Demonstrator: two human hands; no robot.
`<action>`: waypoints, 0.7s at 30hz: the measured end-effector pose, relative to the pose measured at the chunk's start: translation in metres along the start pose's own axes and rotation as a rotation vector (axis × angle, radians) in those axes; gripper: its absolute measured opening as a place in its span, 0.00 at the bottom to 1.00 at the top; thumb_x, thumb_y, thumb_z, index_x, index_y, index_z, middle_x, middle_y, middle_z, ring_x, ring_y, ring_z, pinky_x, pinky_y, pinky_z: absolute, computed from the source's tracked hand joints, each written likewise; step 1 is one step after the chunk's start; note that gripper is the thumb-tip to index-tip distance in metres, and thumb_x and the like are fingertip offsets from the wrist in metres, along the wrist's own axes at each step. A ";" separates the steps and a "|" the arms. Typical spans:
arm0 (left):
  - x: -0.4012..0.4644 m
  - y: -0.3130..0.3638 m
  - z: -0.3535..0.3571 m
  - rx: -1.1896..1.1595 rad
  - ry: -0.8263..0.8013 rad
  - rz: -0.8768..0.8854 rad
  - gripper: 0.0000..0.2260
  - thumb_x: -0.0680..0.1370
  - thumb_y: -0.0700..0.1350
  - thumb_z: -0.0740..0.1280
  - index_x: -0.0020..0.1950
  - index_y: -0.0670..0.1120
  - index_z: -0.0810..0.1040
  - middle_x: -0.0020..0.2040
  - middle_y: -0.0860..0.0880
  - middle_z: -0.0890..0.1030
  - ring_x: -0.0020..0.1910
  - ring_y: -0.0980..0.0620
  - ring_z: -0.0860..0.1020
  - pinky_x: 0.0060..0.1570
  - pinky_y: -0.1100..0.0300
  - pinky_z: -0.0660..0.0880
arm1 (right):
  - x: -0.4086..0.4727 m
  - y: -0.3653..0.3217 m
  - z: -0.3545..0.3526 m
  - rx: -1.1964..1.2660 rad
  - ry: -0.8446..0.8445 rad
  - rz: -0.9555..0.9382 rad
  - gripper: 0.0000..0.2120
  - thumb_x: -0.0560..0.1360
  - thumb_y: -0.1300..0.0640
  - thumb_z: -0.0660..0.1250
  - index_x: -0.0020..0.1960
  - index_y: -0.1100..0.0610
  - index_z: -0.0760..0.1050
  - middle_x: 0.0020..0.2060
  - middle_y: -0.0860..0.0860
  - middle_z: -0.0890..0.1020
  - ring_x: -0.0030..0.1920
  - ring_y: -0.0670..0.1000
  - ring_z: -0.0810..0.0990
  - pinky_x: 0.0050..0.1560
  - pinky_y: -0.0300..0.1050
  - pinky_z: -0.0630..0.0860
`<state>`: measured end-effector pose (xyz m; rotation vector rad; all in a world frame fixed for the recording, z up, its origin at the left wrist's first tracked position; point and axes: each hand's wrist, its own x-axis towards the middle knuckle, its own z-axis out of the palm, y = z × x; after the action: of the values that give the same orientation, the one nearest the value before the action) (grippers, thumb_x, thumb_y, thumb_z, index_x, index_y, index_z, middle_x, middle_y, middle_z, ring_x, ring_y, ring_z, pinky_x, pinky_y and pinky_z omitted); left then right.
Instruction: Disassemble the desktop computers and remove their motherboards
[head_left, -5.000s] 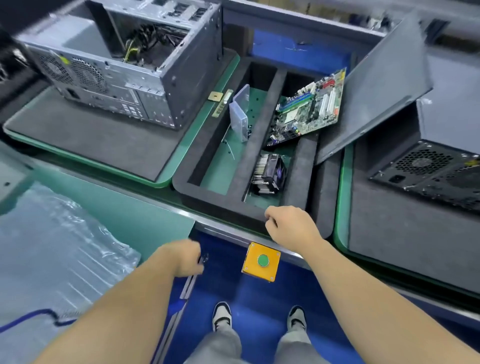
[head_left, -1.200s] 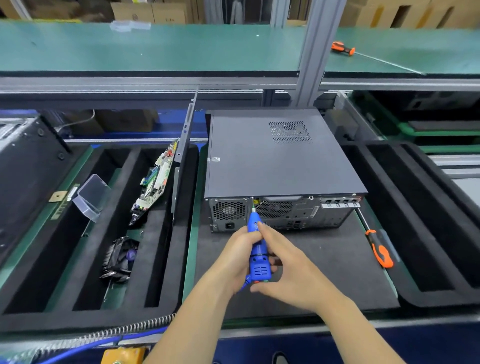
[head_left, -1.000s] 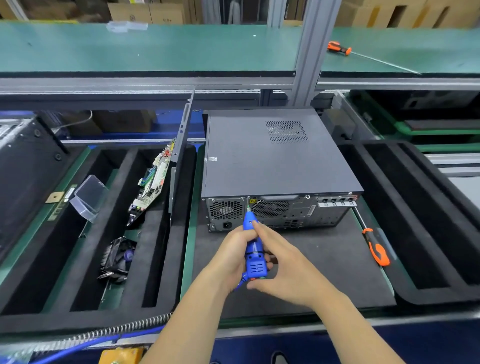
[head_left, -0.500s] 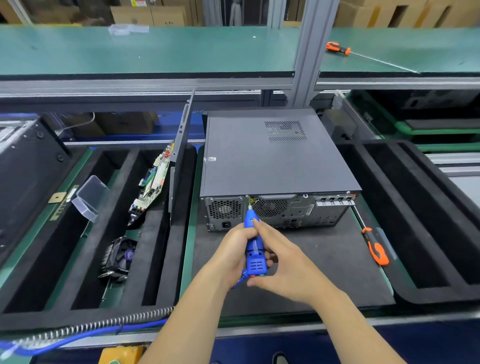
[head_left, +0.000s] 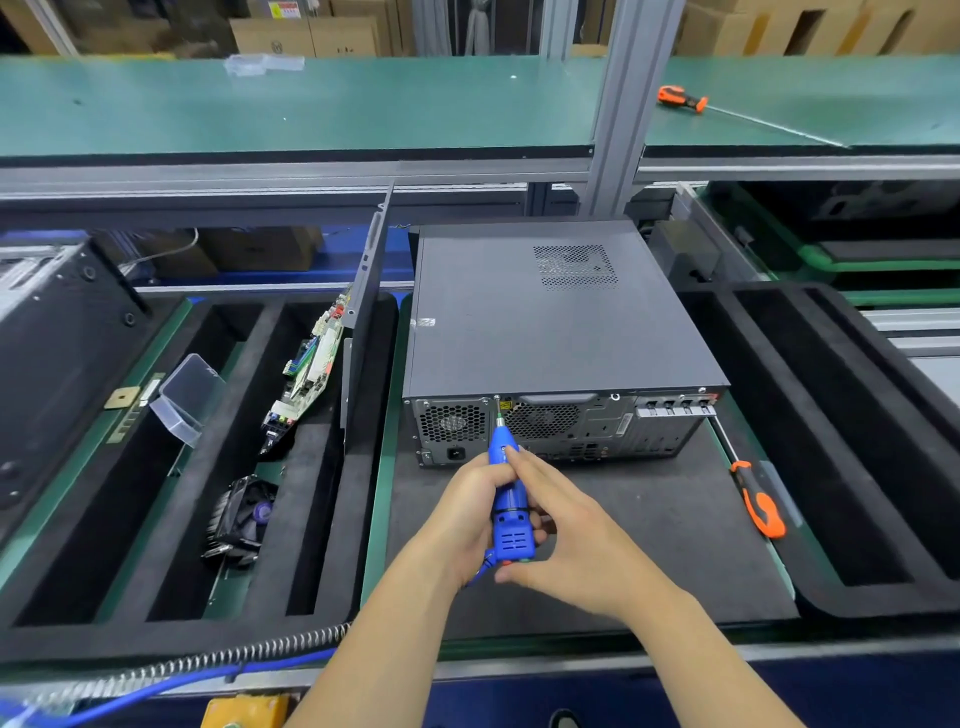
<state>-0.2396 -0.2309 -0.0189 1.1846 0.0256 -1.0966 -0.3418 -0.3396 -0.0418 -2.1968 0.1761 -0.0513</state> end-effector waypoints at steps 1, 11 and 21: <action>0.000 0.000 0.000 0.000 0.001 0.002 0.08 0.79 0.37 0.60 0.57 0.42 0.74 0.36 0.40 0.78 0.30 0.44 0.76 0.32 0.53 0.76 | 0.000 0.000 0.000 0.000 -0.004 -0.001 0.53 0.63 0.43 0.77 0.76 0.29 0.47 0.75 0.26 0.51 0.70 0.31 0.63 0.65 0.37 0.71; 0.001 0.011 -0.002 -0.081 -0.024 -0.114 0.10 0.80 0.40 0.63 0.60 0.42 0.75 0.36 0.41 0.78 0.30 0.44 0.76 0.32 0.54 0.77 | 0.008 -0.007 -0.008 0.025 -0.067 0.029 0.54 0.62 0.40 0.75 0.75 0.27 0.42 0.75 0.26 0.49 0.71 0.27 0.59 0.63 0.32 0.69; -0.001 0.011 -0.002 -0.083 -0.024 -0.127 0.10 0.80 0.39 0.62 0.61 0.43 0.75 0.38 0.40 0.78 0.31 0.44 0.76 0.32 0.53 0.77 | 0.005 -0.002 -0.004 0.068 -0.089 0.055 0.55 0.61 0.41 0.77 0.73 0.23 0.42 0.76 0.29 0.55 0.65 0.30 0.68 0.56 0.24 0.69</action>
<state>-0.2315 -0.2289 -0.0119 1.1070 0.1283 -1.2100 -0.3372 -0.3427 -0.0383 -2.1206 0.1824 0.0706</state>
